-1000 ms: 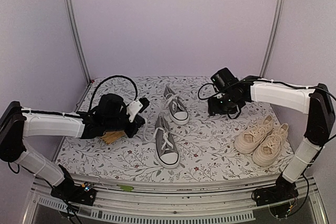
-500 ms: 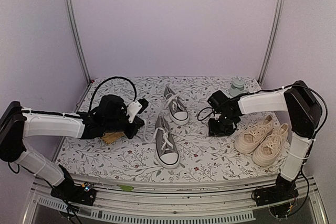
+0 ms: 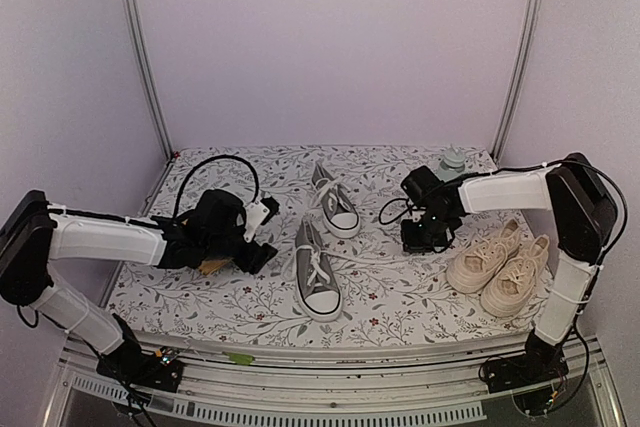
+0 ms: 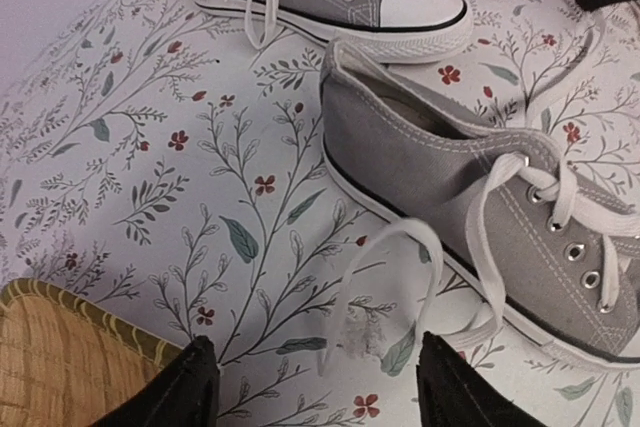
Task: Tie the shoes
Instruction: Pick up the shoelace from the center of the board.
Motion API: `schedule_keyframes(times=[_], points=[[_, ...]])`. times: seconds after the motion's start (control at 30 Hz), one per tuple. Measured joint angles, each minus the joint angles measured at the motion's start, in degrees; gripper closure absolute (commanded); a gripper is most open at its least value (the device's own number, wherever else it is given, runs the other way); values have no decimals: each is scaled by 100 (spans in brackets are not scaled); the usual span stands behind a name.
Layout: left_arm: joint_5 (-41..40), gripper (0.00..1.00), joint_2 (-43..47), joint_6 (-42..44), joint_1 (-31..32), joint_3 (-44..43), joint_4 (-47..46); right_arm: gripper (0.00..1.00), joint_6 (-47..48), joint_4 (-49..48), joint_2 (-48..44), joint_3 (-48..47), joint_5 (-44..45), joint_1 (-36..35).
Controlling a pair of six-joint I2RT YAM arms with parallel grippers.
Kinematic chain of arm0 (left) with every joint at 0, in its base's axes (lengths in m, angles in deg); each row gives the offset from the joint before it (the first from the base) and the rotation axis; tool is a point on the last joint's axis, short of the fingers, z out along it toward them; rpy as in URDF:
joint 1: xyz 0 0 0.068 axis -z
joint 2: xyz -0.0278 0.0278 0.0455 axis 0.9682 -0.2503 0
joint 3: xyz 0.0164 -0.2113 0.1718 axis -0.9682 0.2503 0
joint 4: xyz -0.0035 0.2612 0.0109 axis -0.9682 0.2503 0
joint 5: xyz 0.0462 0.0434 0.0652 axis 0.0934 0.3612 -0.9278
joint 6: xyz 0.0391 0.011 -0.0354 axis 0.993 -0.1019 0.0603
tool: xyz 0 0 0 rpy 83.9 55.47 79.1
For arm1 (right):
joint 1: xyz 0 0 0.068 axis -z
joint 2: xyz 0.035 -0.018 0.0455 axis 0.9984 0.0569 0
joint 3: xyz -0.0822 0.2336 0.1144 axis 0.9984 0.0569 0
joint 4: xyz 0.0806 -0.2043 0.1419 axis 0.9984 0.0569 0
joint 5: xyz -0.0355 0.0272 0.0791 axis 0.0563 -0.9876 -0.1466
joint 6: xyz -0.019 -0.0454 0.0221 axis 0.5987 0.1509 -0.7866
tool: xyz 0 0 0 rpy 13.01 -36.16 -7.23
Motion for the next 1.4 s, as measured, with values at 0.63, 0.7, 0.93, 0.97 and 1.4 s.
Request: schedule_keyframes(times=[0.63, 0.7, 0.93, 0.97, 1.4], points=[[103, 61, -400, -3261, 26, -778, 887, 100, 1272, 92, -319, -717, 664, 190], [138, 58, -623, -3296, 26, -776, 990, 99, 1331, 63, -341, -704, 664, 190], [-70, 56, -1655, -2708, 26, -1176, 1443, 99, 1429, 20, -476, -605, 662, 190], [-136, 56, -1742, -2660, 26, -1226, 1484, 99, 1429, 17, -498, -588, 662, 190], [-205, 69, -1963, -2133, -83, -1360, 1414, 99, 1558, 15, -553, -579, 662, 190]])
